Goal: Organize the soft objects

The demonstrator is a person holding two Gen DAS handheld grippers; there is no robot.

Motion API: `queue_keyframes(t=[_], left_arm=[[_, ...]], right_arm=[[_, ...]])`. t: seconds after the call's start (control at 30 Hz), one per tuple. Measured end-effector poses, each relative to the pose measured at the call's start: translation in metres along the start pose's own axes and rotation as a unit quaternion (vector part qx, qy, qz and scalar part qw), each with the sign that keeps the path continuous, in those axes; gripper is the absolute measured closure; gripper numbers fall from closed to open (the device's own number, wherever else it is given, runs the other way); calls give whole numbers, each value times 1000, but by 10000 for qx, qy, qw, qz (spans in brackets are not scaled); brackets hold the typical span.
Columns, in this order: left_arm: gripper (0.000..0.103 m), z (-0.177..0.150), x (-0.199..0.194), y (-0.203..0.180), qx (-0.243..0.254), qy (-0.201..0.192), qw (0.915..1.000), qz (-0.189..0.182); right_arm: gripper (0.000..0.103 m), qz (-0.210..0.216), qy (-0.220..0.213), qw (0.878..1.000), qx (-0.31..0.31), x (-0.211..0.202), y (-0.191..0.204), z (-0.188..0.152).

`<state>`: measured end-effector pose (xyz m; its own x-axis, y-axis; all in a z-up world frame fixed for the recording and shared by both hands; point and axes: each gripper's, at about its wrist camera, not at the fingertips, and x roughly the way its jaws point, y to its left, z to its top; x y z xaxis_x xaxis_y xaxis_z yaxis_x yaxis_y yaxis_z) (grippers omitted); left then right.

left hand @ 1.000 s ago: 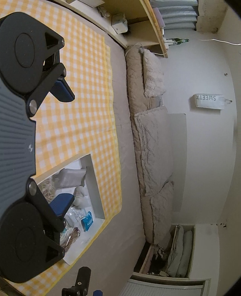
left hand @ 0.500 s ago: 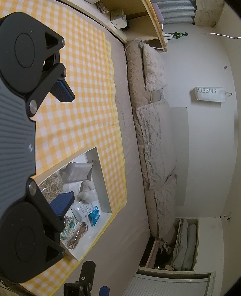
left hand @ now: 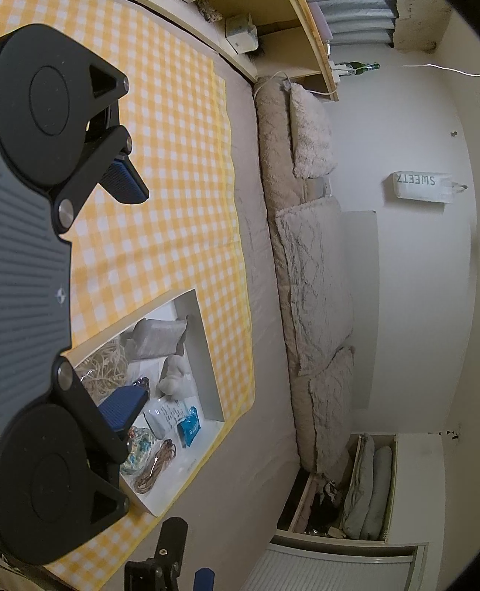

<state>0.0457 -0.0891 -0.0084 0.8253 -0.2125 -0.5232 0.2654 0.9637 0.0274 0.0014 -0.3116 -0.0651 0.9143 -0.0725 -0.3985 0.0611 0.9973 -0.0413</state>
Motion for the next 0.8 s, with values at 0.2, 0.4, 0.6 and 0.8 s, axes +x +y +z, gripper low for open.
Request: queue_keyframes(t=[0.2, 0.4, 0.6, 0.8], left_arm=[[0, 0, 0, 0, -14, 15, 10000, -24], [0, 0, 0, 0, 16, 21, 10000, -53], [0, 0, -1, 0, 20, 24, 10000, -52], [0, 0, -1, 0, 19, 22, 10000, -56]], right_arm=[[0, -6, 28, 10000, -31, 1, 1, 0], [0, -16, 52, 10000, -40, 2, 2, -1], [0, -18, 58, 10000, -42, 2, 2, 0], [0, -21, 60, 10000, -50, 2, 2, -1]])
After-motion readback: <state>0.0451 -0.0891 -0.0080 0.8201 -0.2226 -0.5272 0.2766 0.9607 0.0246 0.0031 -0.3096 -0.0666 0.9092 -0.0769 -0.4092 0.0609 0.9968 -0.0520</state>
